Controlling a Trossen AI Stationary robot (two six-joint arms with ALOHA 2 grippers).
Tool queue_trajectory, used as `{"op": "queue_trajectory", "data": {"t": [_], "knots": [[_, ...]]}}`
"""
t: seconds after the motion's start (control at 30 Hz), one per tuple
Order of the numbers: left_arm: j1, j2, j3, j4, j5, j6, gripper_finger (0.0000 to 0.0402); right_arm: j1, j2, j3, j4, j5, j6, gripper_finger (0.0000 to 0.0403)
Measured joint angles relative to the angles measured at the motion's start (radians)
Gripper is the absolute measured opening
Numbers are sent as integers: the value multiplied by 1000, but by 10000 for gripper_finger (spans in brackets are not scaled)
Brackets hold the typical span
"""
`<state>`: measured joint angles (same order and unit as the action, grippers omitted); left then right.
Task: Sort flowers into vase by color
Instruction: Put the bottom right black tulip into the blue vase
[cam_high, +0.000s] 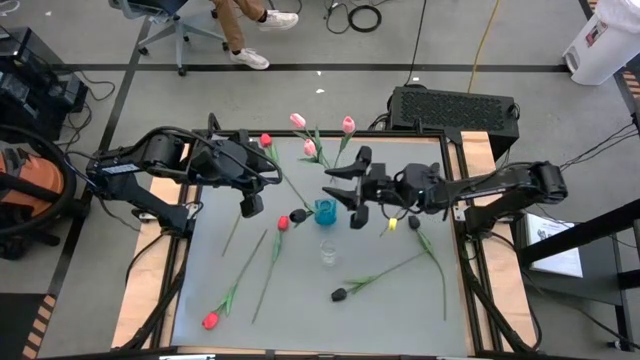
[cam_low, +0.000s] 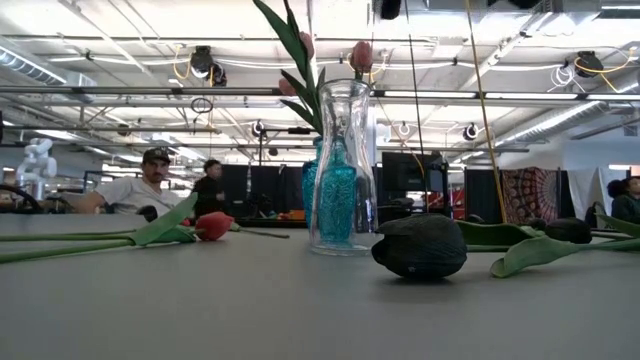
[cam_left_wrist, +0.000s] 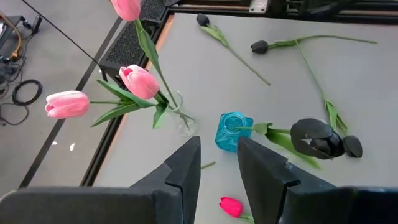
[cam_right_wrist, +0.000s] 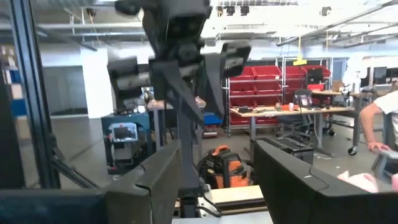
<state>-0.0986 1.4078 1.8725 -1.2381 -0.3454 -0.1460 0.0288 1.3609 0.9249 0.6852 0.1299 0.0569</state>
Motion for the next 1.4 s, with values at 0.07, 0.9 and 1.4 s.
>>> {"op": "queue_trajectory", "data": {"t": [0.07, 0.9, 1.4], "knots": [[0, 0, 0, 0, 0, 4, 114, 0, -36, 0, -25, 0, 27, 192], [0, 0, 0, 58, 0, 0, 114, 0, -409, 0, -304, -2, 377, 192], [0, 0, 0, 56, 4, -5, 114, 0, -625, 0, -872, -5, 557, 192]]}}
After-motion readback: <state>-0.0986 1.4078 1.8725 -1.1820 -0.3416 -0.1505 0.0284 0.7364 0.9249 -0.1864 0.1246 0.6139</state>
